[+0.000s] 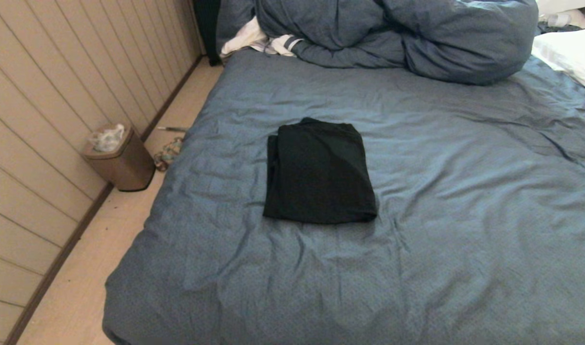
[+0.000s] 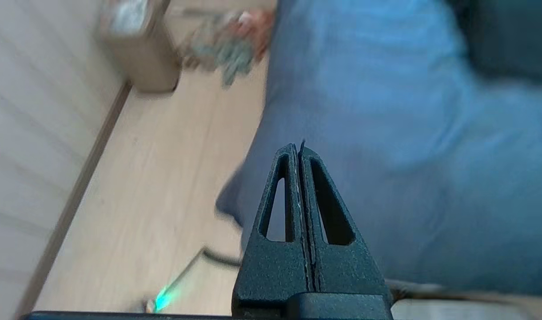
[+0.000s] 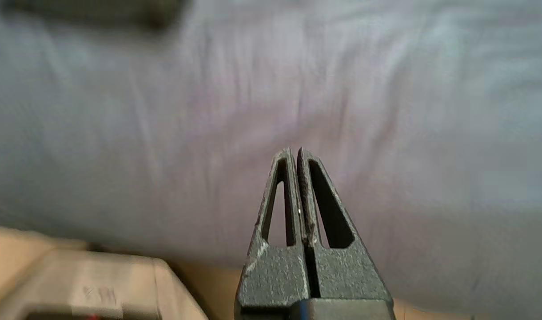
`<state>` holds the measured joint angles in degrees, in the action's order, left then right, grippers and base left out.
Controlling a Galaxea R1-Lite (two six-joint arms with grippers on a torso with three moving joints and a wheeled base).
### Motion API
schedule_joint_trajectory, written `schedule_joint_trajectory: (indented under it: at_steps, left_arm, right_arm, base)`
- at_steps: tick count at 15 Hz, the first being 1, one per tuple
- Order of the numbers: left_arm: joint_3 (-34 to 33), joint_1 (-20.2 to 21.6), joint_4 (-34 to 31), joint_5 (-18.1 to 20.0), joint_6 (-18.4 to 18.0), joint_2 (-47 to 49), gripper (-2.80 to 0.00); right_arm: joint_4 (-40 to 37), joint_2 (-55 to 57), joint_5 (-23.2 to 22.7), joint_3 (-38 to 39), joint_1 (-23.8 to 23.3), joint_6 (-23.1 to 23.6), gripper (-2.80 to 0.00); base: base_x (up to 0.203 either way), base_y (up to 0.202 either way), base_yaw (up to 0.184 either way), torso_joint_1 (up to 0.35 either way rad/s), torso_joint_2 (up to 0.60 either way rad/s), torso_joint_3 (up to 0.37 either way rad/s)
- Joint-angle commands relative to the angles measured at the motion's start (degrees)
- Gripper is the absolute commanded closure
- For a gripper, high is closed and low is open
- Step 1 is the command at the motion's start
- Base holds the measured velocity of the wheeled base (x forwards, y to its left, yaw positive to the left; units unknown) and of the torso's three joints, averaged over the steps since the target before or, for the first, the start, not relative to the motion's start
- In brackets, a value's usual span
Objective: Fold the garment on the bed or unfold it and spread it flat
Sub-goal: Unford the black T-shirt
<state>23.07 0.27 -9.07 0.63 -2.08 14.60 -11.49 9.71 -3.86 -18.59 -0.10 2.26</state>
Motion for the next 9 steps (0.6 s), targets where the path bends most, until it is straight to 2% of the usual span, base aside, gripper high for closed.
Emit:
schedule_joint_trajectory:
  at_steps: [1, 4, 7, 9]
  left_arm:
    - [9.57, 0.00, 0.15, 1.23, 0.12, 13.38, 0.00]
    - [20.38, 0.00, 0.15, 2.90, 2.32, 26.57, 0.00]
    - [28.38, 0.00, -0.12, 3.92, 8.72, 41.14, 0.00]
    - [31.81, -0.19, -0.13, 4.45, 13.26, 49.34, 0.00]
  right_arm:
    - [-0.57, 13.90, -1.15, -10.32, 0.13, -0.90, 0.00]
    - [-1.07, 31.88, -3.47, -24.24, 1.50, -3.70, 0.00]
    - [-1.40, 52.49, -4.30, -38.40, 4.92, -4.97, 0.00]
    - [-2.06, 66.36, -2.27, -49.81, 8.82, -5.38, 0.00]
  base:
    - [0.000, 0.000, 0.000, 0.000, 0.00, 0.000]
    - [0.000, 0.000, 0.000, 0.000, 0.00, 0.000]
    - [0.000, 0.000, 0.000, 0.000, 0.00, 0.000]
    - [0.000, 0.000, 0.000, 0.000, 0.00, 0.000]
